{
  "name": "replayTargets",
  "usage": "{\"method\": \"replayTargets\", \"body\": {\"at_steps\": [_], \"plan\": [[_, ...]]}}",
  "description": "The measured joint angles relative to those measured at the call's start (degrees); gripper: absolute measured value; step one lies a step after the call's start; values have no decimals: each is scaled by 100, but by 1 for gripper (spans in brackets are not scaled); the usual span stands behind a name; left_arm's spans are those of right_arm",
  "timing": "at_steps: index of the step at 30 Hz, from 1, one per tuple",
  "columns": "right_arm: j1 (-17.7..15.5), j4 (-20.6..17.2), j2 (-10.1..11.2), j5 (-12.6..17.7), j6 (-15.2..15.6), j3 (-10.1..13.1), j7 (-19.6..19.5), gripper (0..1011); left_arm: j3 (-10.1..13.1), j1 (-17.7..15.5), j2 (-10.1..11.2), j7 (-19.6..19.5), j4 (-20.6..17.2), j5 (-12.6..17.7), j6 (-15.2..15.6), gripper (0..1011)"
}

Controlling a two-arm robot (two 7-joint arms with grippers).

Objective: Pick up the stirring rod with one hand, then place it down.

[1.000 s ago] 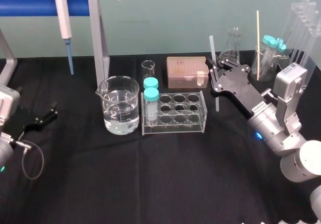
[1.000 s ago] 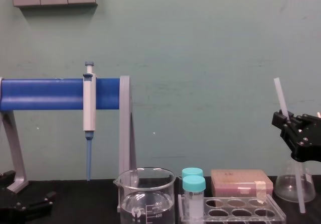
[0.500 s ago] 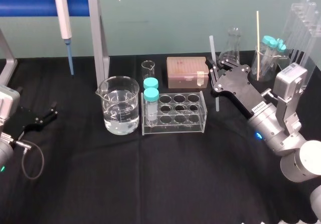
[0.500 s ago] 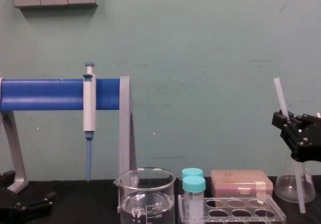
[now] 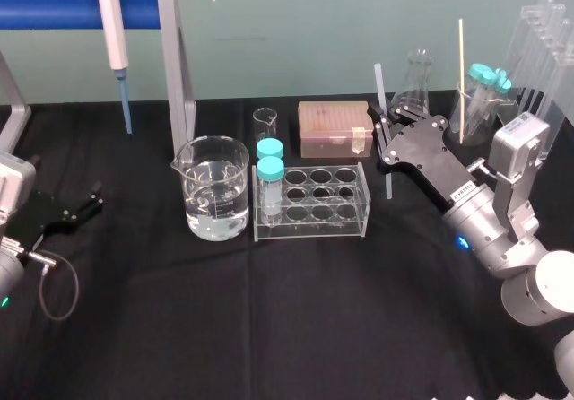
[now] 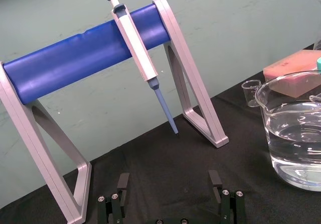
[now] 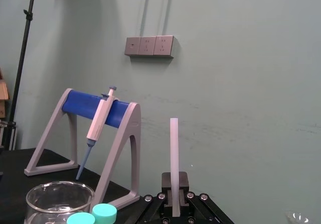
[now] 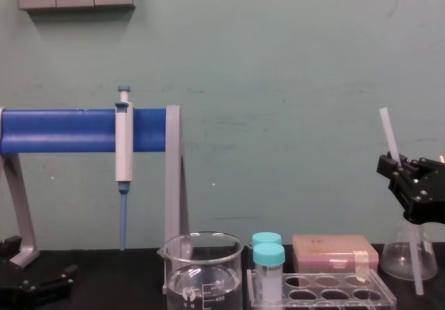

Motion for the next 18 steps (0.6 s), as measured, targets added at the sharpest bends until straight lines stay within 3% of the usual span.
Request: {"method": "replayTargets", "body": {"at_steps": [18], "plan": [[0, 0, 0, 0, 0, 0, 0, 72, 0, 0, 0, 0, 0, 0, 0, 1000]]}}
